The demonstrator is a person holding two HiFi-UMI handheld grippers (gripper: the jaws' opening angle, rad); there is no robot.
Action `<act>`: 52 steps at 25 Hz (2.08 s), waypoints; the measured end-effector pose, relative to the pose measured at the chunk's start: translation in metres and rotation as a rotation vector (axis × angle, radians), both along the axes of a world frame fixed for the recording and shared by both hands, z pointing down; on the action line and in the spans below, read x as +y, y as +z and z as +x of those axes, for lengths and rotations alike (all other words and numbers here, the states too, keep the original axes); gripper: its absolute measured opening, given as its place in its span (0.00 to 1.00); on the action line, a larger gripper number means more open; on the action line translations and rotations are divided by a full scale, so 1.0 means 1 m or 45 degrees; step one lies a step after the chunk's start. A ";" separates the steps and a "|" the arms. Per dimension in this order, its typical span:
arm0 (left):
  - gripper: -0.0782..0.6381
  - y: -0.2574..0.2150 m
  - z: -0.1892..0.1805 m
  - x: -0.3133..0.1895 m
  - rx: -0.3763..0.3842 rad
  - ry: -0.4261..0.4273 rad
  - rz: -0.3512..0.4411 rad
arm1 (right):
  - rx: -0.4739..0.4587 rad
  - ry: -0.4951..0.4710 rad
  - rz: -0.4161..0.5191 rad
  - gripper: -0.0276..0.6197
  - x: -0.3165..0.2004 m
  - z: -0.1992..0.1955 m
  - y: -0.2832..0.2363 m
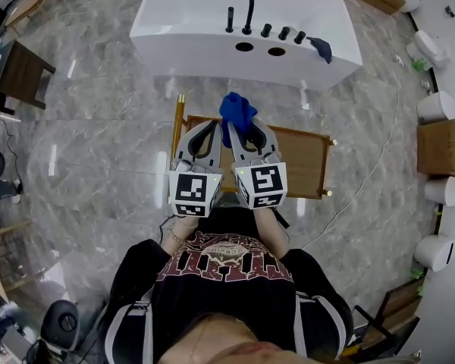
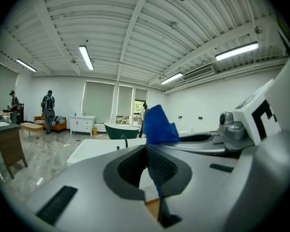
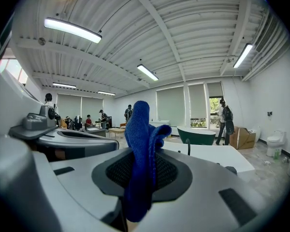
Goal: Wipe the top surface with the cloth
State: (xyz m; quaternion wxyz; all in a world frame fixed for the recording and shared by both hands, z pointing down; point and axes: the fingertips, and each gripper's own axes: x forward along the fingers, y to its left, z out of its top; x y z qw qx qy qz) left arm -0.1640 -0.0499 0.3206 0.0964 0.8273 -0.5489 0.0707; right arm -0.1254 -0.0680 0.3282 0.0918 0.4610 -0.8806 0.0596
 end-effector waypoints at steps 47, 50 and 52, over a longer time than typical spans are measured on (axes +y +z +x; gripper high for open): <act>0.18 0.199 -0.013 -0.032 -0.157 -0.052 -0.535 | 0.121 -0.013 -0.401 0.18 -0.045 0.005 0.142; 0.18 0.225 -0.022 -0.029 -0.177 -0.065 -0.602 | 0.132 -0.002 -0.426 0.18 -0.044 0.006 0.149; 0.18 0.243 -0.027 -0.025 -0.178 -0.074 -0.654 | 0.140 0.000 -0.444 0.18 -0.042 0.005 0.155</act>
